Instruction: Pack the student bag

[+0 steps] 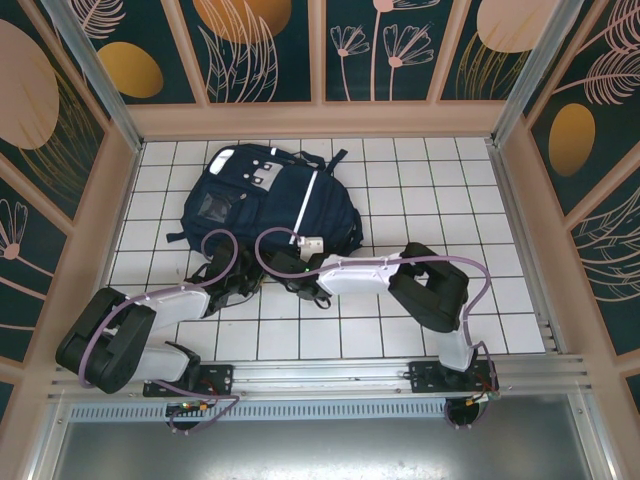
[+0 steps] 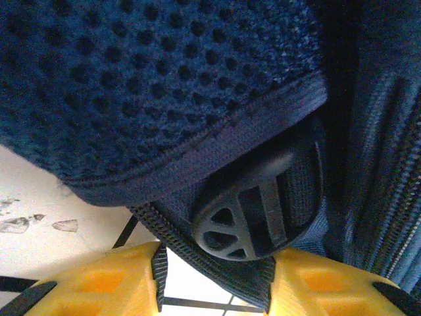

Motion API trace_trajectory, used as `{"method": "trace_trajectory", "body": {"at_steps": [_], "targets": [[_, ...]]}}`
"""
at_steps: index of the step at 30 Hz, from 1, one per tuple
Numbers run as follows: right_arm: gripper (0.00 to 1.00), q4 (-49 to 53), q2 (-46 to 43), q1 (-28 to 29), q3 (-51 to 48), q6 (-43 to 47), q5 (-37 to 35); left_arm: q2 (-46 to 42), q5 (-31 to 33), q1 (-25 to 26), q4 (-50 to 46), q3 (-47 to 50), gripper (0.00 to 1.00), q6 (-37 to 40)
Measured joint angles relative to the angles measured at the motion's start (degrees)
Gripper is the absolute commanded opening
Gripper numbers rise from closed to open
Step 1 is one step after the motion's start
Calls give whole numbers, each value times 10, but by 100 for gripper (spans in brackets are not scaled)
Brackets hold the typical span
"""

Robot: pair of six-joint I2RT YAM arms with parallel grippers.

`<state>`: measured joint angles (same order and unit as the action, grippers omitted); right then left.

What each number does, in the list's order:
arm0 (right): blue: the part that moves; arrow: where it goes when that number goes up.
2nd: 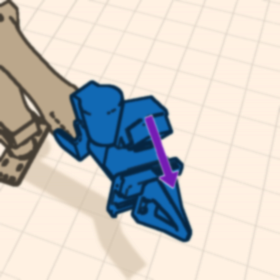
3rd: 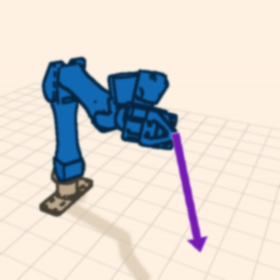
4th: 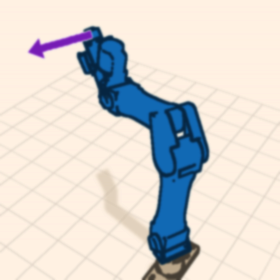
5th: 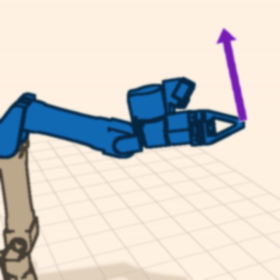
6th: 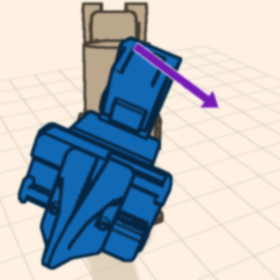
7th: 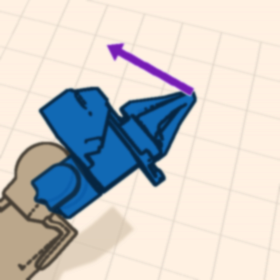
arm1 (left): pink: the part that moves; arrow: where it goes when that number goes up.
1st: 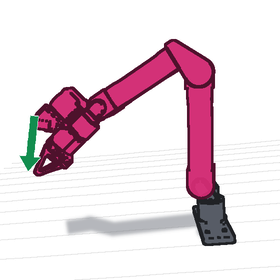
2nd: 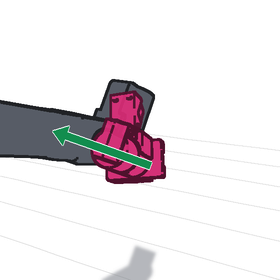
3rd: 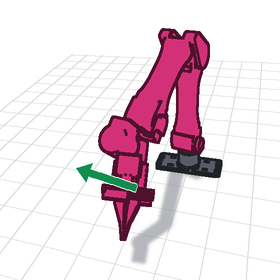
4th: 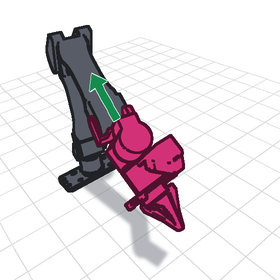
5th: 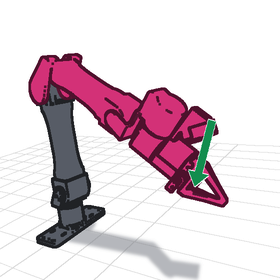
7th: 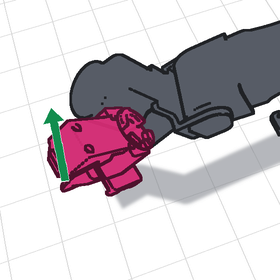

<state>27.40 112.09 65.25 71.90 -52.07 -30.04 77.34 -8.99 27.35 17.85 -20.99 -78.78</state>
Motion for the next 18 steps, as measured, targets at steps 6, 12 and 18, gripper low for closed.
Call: {"method": "trace_trajectory", "body": {"at_steps": [6,12,18], "targets": [[26,0,0,0,5,33,-2,3,0,0,1,0,43,0],[0,0,3,0,11,55,4,5,0,0,5,0,43,0],[0,-5,-1,0,5,55,6,10,0,0,8,0,38,0]]}}
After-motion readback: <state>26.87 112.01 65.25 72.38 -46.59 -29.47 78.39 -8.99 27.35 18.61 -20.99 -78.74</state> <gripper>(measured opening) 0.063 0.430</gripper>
